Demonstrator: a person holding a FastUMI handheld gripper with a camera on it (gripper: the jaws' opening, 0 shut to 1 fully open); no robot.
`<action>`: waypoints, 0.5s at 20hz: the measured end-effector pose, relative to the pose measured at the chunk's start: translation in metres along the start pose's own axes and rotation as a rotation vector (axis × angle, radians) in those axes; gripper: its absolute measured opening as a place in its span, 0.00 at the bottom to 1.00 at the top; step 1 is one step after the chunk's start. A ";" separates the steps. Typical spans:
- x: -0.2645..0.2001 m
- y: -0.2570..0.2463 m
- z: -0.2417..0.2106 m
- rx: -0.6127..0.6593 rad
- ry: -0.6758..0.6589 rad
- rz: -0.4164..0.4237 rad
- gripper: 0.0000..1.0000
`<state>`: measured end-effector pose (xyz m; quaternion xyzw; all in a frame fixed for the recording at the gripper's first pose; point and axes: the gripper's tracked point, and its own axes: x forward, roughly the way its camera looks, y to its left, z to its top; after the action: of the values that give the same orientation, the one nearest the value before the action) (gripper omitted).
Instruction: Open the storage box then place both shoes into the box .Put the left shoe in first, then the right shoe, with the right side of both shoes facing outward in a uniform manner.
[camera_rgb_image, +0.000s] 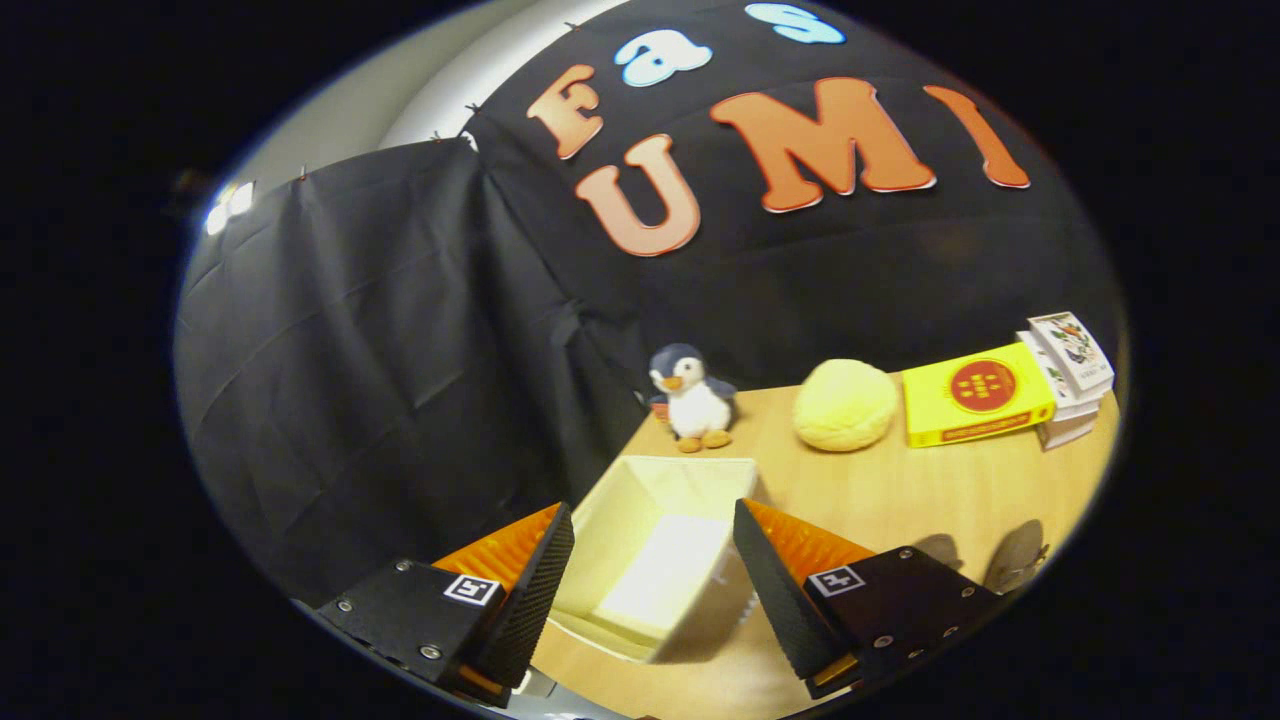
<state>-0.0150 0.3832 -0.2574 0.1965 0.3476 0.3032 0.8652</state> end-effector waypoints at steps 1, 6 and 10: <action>-0.010 -0.022 -0.002 0.006 -0.004 -0.038 0.96; -0.059 -0.121 -0.029 0.037 0.008 -0.229 0.96; -0.071 -0.176 -0.071 0.039 0.084 -0.337 0.96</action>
<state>-0.0385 0.2156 -0.3686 0.1392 0.4174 0.1551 0.8845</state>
